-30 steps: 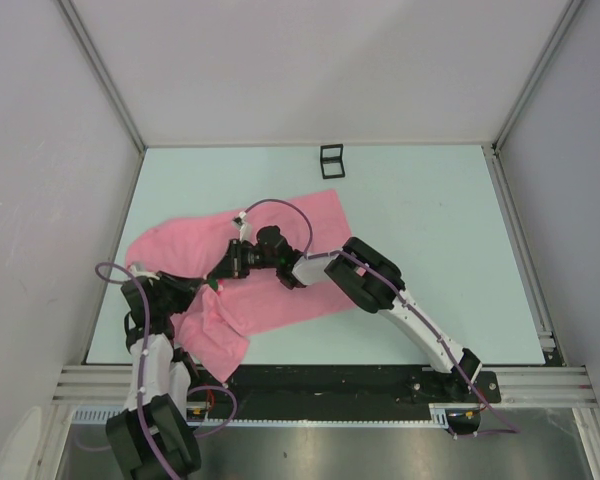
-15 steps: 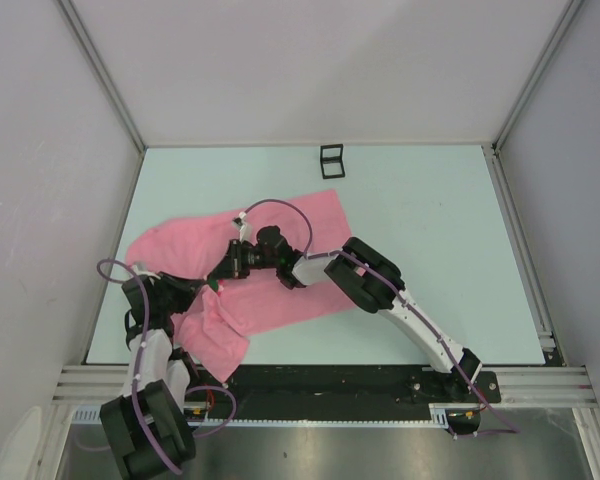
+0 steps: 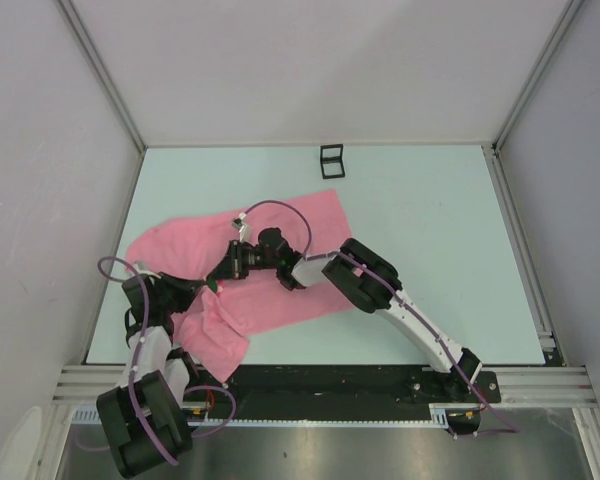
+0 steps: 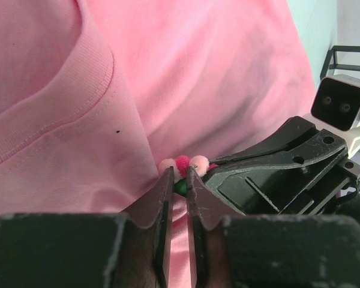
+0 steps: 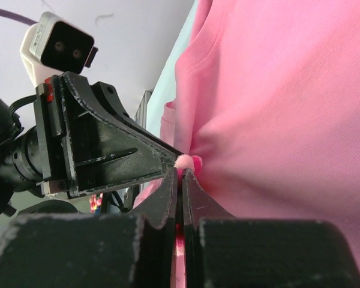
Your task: Remove the brooch from the garment
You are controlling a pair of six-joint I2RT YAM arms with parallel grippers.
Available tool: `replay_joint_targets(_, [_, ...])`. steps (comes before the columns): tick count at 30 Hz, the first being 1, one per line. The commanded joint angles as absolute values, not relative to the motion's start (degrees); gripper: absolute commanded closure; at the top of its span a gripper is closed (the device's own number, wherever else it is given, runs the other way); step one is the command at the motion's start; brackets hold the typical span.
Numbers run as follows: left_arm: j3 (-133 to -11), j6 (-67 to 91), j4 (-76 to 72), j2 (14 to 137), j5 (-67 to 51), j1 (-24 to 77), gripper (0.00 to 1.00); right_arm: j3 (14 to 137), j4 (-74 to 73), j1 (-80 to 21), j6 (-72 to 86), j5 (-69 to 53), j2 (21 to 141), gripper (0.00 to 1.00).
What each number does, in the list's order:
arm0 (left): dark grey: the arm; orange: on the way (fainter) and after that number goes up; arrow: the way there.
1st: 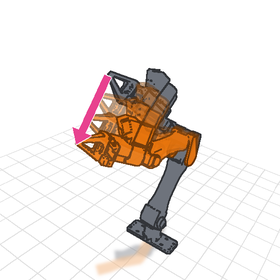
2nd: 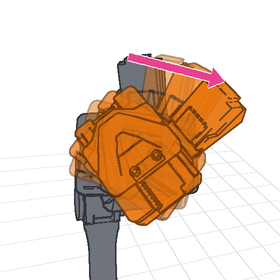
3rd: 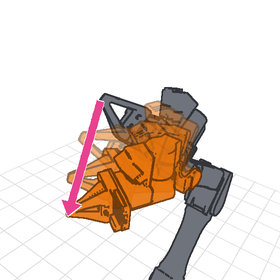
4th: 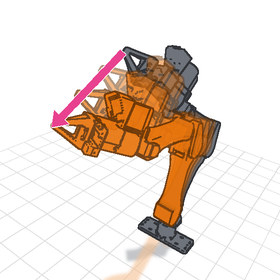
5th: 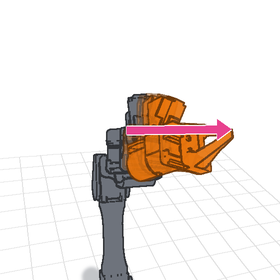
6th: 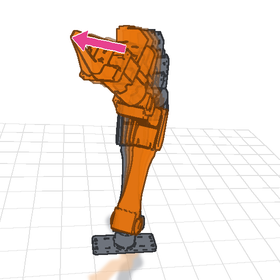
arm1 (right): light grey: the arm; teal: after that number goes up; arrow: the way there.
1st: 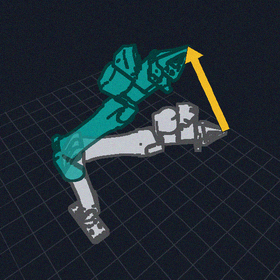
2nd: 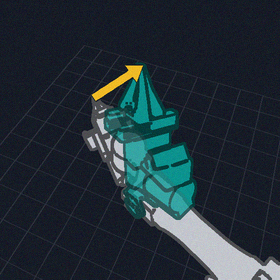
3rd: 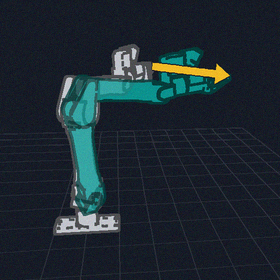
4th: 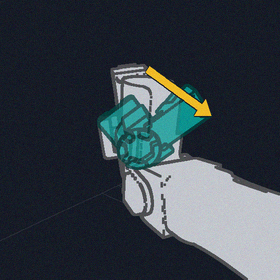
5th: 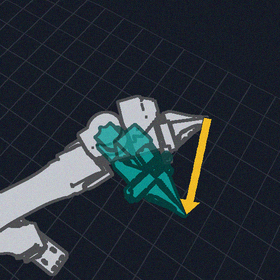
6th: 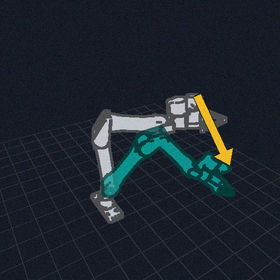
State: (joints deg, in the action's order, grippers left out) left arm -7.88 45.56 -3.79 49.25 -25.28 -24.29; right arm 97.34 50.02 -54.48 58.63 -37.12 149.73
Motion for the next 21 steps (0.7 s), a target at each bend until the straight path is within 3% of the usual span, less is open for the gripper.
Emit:
replay_joint_targets(1, [-8.70,43.24,-4.04,50.45,-25.32,-24.26,0.85,101.07,62.30,-55.90,63.18,-42.80,149.67,1.00])
replay_joint_targets(10, [-9.49,42.80,-5.28,53.00,-26.28,-24.26,0.92,102.30,69.25,-56.60,67.84,-45.70,151.26,1.00])
replay_joint_targets(21, [-10.81,45.78,4.91,48.61,-22.33,-24.34,0.94,97.12,71.63,-54.49,67.68,-41.31,150.12,1.00])
